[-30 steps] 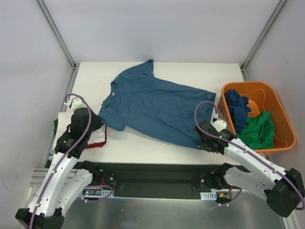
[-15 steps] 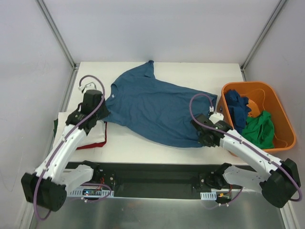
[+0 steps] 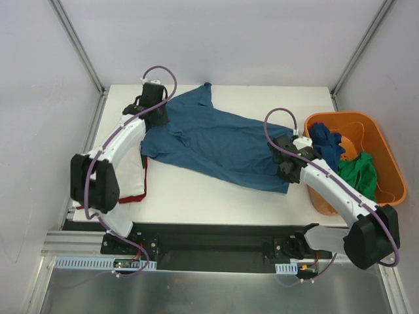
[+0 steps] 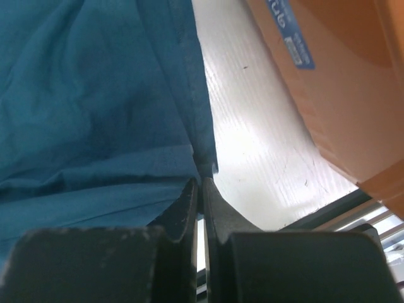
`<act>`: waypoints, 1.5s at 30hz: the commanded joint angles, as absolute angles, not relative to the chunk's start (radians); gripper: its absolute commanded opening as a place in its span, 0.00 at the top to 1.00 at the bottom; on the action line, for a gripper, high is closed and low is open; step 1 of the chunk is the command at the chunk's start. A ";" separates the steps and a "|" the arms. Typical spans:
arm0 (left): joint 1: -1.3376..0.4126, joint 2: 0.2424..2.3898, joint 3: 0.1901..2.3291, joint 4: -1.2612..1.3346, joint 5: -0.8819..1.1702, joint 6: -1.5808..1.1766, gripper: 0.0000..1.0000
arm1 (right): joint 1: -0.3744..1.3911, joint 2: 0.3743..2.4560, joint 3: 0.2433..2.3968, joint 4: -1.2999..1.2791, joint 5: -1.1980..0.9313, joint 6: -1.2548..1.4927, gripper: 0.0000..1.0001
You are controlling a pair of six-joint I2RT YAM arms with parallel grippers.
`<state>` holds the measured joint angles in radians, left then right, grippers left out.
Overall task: Fold and stack the t-shirts
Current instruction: Fold the flattened tshirt in 1/3 of the way
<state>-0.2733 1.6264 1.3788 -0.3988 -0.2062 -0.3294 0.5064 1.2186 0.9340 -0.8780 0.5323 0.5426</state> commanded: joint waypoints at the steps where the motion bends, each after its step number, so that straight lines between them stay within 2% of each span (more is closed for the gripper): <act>1: -0.268 1.771 1.552 -0.368 -0.154 -0.186 0.94 | 0.444 1.288 0.989 -0.827 0.505 0.460 0.98; 7: -0.268 2.046 1.771 -0.362 -0.020 0.014 0.89 | 0.394 1.417 1.049 -0.798 0.482 0.439 0.98; 9: -0.268 2.086 1.808 -0.359 -0.002 0.072 0.83 | 0.388 1.454 1.075 -0.798 0.495 0.436 0.97; 11: -0.268 2.134 1.859 -0.359 -0.002 0.095 0.72 | 0.388 1.474 1.092 -0.818 0.540 0.448 0.96; 12: -0.268 2.143 1.870 -0.359 0.039 0.118 0.71 | 0.388 1.483 1.098 -0.824 0.551 0.459 0.95; 13: -0.268 2.157 1.890 -0.360 0.046 0.126 0.68 | 0.390 1.483 1.104 -0.822 0.557 0.462 0.91; 15: -0.268 2.161 1.913 -0.362 0.028 0.126 0.57 | 0.390 1.485 1.112 -0.822 0.558 0.460 0.83; 16: -0.268 2.152 1.913 -0.362 0.020 0.123 0.49 | 0.390 1.485 1.118 -0.825 0.557 0.459 0.77; 17: -0.268 2.142 1.908 -0.364 0.017 0.108 0.22 | 0.390 1.482 1.121 -0.830 0.561 0.459 0.70; 18: -0.268 2.125 1.887 -0.364 0.015 0.098 0.11 | 0.390 1.477 1.126 -0.842 0.563 0.459 0.51; 19: -0.268 2.087 1.873 -0.364 0.023 0.089 0.02 | 0.391 1.476 1.132 -0.850 0.568 0.459 0.43; 21: -0.268 2.039 1.821 -0.362 0.032 0.055 0.01 | 0.396 1.456 1.137 -0.861 0.575 0.453 0.27; 26: -0.268 1.841 1.671 -0.362 0.086 -0.067 0.01 | 0.511 1.382 1.137 -0.845 0.598 0.411 0.11; 27: -0.268 1.815 1.610 -0.362 0.095 -0.089 0.01 | 0.537 1.373 1.134 -0.844 0.606 0.413 0.02; 28: -0.268 1.766 1.576 -0.362 0.110 -0.109 0.01 | 0.584 1.365 1.129 -0.839 0.595 0.417 0.00; 29: -0.268 1.741 1.540 -0.362 0.148 -0.144 0.01 | 0.603 1.350 1.121 -0.830 0.574 0.423 0.03; 34: -0.268 1.666 1.350 -0.360 0.242 -0.209 0.01 | 0.650 1.331 0.987 -0.654 0.312 0.437 0.03; 39: -0.267 1.745 1.313 -0.364 0.096 -0.227 0.01 | 0.663 1.414 0.956 -0.612 0.299 0.483 0.03; 45: -0.186 1.851 1.365 -0.397 0.054 -0.236 0.01 | 0.660 1.500 1.002 -0.637 0.373 0.498 0.03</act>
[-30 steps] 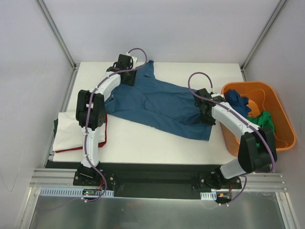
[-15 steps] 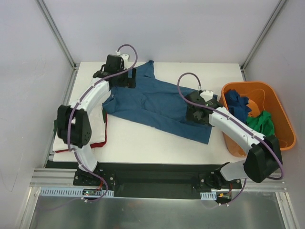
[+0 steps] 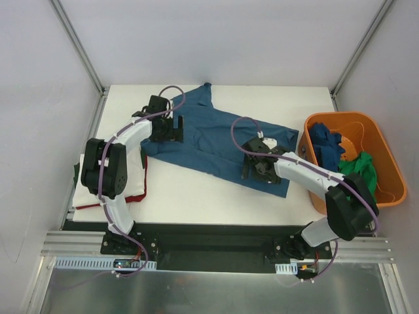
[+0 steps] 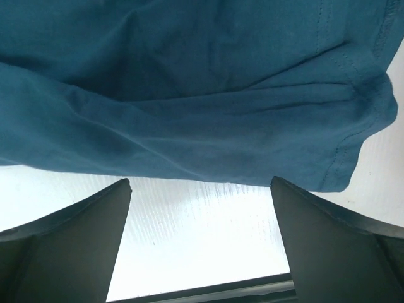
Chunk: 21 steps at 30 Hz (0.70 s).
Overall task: Fold and stack the t-shirts
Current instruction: Fold the flattened tshirt in 1/3 of the way
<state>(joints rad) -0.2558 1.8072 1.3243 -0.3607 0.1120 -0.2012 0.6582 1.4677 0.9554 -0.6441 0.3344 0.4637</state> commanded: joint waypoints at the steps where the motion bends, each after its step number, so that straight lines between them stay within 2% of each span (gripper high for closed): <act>1: -0.172 1.865 1.371 -0.400 0.064 -0.241 0.01 | 0.657 1.518 1.003 -0.637 0.380 0.502 0.04; 12: -0.072 2.057 1.618 -0.501 0.023 -0.226 0.01 | 0.546 1.626 0.994 -0.603 0.324 0.492 0.04; 17: -0.071 2.036 1.667 -0.537 0.052 -0.239 0.01 | 0.525 1.638 1.008 -0.598 0.325 0.474 0.04; 21: -0.075 1.958 1.672 -0.538 0.175 -0.281 0.01 | 0.503 1.623 1.031 -0.615 0.339 0.430 0.03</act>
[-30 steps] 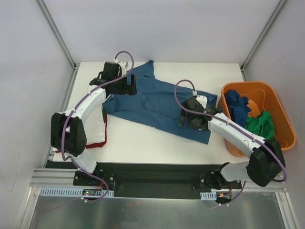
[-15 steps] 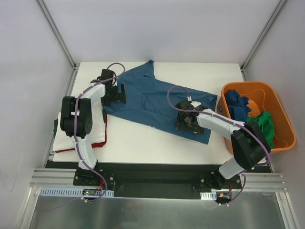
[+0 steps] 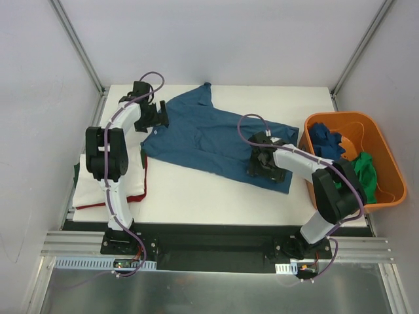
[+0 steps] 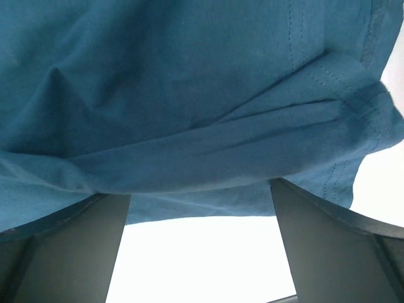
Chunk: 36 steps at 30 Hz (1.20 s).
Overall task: Fold and stack the t-shirts
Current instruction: Fold the flattened tshirt in 1/3 of the way
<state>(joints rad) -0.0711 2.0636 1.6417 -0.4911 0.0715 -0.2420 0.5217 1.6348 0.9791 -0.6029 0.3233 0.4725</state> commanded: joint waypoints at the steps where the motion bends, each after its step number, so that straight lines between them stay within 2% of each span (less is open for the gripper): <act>1: -0.080 1.939 1.666 -0.537 0.230 -0.293 0.01 | 0.500 1.612 1.035 -0.620 0.350 0.422 0.04; 6: -0.179 1.818 1.554 -0.532 0.200 -0.325 0.01 | 0.500 1.528 0.976 -0.612 0.344 0.416 0.04; 11: -0.285 1.805 1.421 -0.457 0.120 -0.374 0.01 | 0.499 1.496 0.919 -0.560 0.305 0.382 0.04; 21: -0.287 1.930 1.354 -0.417 0.078 -0.436 0.01 | 0.380 1.617 0.923 -0.515 0.187 0.267 0.03; 27: -0.287 1.954 1.322 -0.420 0.090 -0.468 0.01 | 0.350 1.612 0.916 -0.577 0.225 0.278 0.04; 31: -0.293 1.893 1.212 -0.417 0.149 -0.534 0.01 | 0.324 1.554 0.881 -0.601 0.252 0.247 0.04; 36: -0.371 1.677 0.965 -0.416 0.108 -0.606 0.01 | 0.314 1.483 0.836 -0.612 0.281 0.212 0.03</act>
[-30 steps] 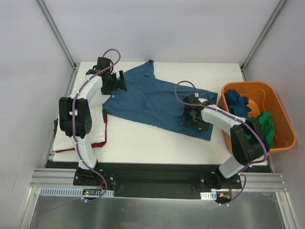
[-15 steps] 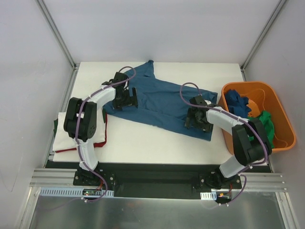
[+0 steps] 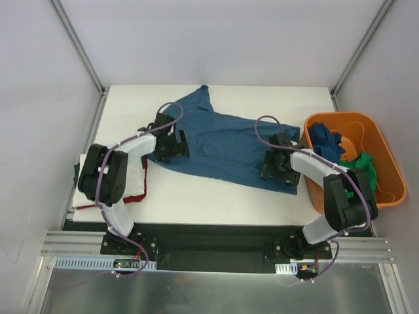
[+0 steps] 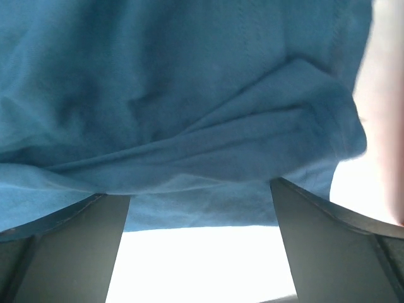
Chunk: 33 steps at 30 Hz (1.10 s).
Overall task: Fold and stack the t-shirts
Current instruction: Fold the flattened tshirt in 1/3 of the way
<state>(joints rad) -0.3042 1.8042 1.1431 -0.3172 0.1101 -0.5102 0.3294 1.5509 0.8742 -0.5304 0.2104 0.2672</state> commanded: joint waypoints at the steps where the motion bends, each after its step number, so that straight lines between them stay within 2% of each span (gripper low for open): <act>1: -0.385 1.637 0.894 -0.416 0.098 -0.650 0.01 | 0.313 1.482 0.831 -0.606 0.290 0.207 0.04; 5: -0.492 1.404 0.717 -0.417 0.046 -0.787 0.01 | 0.304 1.486 0.833 -0.620 0.308 0.201 0.03; 10: -0.574 1.223 0.545 -0.417 0.043 -0.929 0.01 | 0.302 1.447 0.807 -0.661 0.311 0.230 0.03; 18: -0.667 0.973 0.436 -0.443 0.087 -1.034 0.01 | 0.304 1.286 0.706 -0.689 0.279 0.249 0.03; 25: -0.672 0.874 0.535 -0.495 0.020 -0.950 0.01 | 0.304 1.167 0.767 -0.715 0.204 0.206 0.04; 33: -0.664 1.011 0.853 -0.528 -0.219 -0.729 0.01 | 0.304 1.153 0.992 -0.756 0.088 0.120 0.03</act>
<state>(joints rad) -0.6678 0.9451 0.6949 -0.5236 -0.0452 -0.8764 0.3088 1.1564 0.8616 -0.7311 0.1562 0.1780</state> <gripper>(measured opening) 0.993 0.967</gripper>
